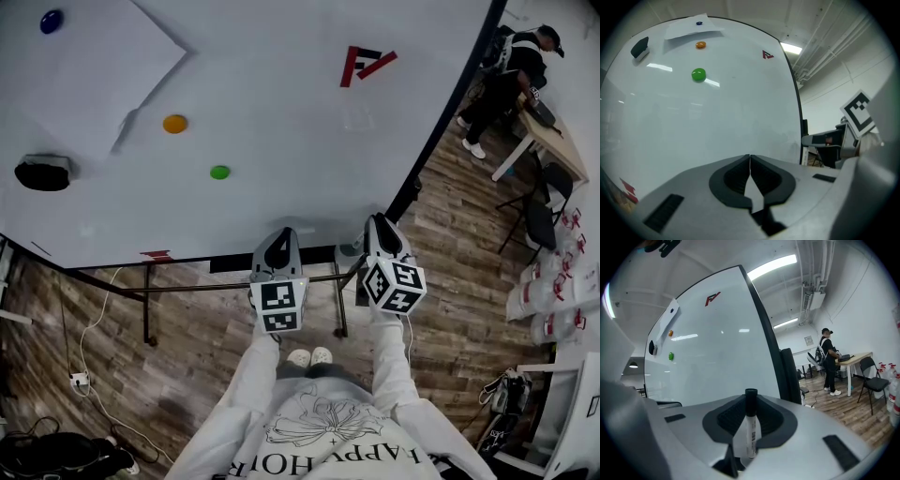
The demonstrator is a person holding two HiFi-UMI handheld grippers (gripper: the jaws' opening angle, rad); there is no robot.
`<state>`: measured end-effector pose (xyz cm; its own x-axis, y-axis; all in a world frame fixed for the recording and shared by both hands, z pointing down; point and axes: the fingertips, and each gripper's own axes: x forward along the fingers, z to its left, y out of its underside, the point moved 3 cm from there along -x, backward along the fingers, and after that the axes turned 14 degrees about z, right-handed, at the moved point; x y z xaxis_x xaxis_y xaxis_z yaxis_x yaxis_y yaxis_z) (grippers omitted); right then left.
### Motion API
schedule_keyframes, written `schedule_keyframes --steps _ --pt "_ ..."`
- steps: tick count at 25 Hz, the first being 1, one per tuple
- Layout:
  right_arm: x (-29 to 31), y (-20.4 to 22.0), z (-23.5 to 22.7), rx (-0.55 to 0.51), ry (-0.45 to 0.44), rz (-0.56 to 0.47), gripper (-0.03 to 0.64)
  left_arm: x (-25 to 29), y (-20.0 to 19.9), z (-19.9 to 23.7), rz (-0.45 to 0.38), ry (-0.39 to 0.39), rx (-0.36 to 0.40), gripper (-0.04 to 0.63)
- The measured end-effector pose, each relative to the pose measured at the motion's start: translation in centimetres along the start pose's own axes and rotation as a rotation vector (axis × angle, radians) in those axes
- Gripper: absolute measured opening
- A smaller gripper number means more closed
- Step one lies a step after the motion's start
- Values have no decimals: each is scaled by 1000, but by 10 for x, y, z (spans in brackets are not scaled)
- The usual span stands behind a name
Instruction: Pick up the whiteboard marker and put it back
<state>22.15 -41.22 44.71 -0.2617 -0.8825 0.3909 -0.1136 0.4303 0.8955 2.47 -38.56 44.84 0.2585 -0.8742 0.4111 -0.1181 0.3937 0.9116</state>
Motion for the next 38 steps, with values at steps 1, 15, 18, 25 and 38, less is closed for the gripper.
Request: schedule_keyframes --steps 1,15,18,25,38 --pt "2 2 -1 2 -1 6 63 1 0 0 2 -1 0 6" --pt "37 45 -5 30 -16 131 63 12 9 3 32 -13 -10 6" --pt "44 55 -7 43 -20 161 63 14 12 2 38 -11 -10 6" --pt "54 75 -8 64 -25 224 63 15 14 3 47 -16 -7 6" --pt "64 96 -12 72 1 303 64 16 14 7 49 -22 -11 6"
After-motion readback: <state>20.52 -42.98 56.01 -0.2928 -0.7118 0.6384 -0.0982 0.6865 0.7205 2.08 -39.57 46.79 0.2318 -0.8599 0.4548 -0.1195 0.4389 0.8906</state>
